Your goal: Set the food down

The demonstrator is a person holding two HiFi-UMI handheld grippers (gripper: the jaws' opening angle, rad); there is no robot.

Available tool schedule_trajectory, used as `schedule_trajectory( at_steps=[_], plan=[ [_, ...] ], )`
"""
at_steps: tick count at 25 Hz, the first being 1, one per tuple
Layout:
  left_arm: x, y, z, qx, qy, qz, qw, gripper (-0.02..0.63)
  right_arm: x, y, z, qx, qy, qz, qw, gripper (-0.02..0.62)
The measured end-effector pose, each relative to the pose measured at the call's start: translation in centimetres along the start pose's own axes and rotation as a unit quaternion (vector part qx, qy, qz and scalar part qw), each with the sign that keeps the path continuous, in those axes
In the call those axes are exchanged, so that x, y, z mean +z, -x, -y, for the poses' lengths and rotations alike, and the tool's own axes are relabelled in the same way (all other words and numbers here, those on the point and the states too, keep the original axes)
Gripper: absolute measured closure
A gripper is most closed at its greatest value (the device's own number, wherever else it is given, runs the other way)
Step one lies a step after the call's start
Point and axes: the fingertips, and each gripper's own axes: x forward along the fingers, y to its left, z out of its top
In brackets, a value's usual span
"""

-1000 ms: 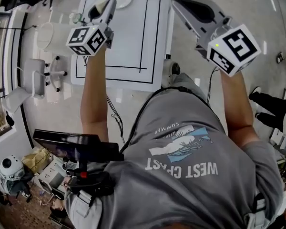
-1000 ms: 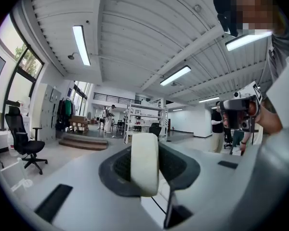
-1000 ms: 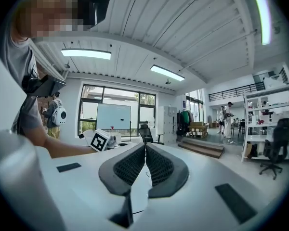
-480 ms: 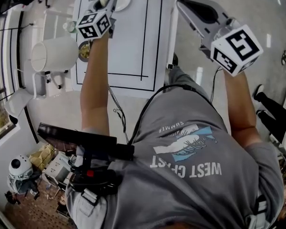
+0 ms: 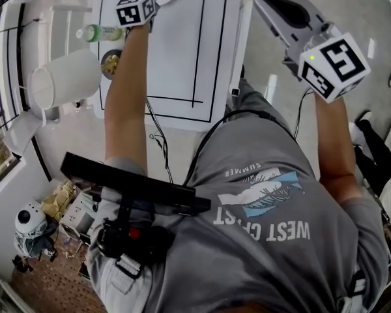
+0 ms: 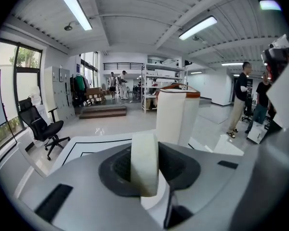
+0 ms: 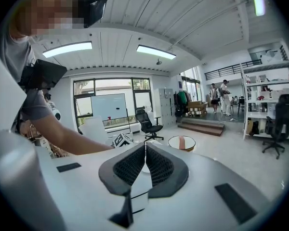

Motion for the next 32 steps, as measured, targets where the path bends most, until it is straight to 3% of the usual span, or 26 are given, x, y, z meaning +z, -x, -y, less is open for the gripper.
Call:
schedule_trajectory(
  at_steps=[7,14,22,27,32],
  plan=[
    [-2.0,-2.8,-1.0,0.020,-0.063,-0.061,0.9960,0.506,-1.0,-0.5,1.1,-0.004,-0.009,-0.015,1.000,0.586],
    [-4.2,-5.0,-2.1,0.040,-0.154,-0.112,0.9809,0.506,-2.4,-0.9,2.0,-0.008,-0.018,-0.028,0.999,0.587],
    [-5.8,-6.4,-2.9,0.047,-0.273,-0.159,0.9476,0.505,-3.5,-1.8,2.9,-0.008,-0.028,-0.042,0.999,0.586],
    [-6.6,-7.4,-3.0,0.044,-0.347,-0.184,0.9187,0.506,-4.2,-2.4,3.1,-0.003,-0.033,-0.047,0.998,0.588],
    [-6.9,-8.0,-3.0,0.044,-0.389,-0.205,0.8971,0.505,-4.5,-3.0,3.3,0.004,-0.034,-0.051,0.998,0.586]
  ],
)
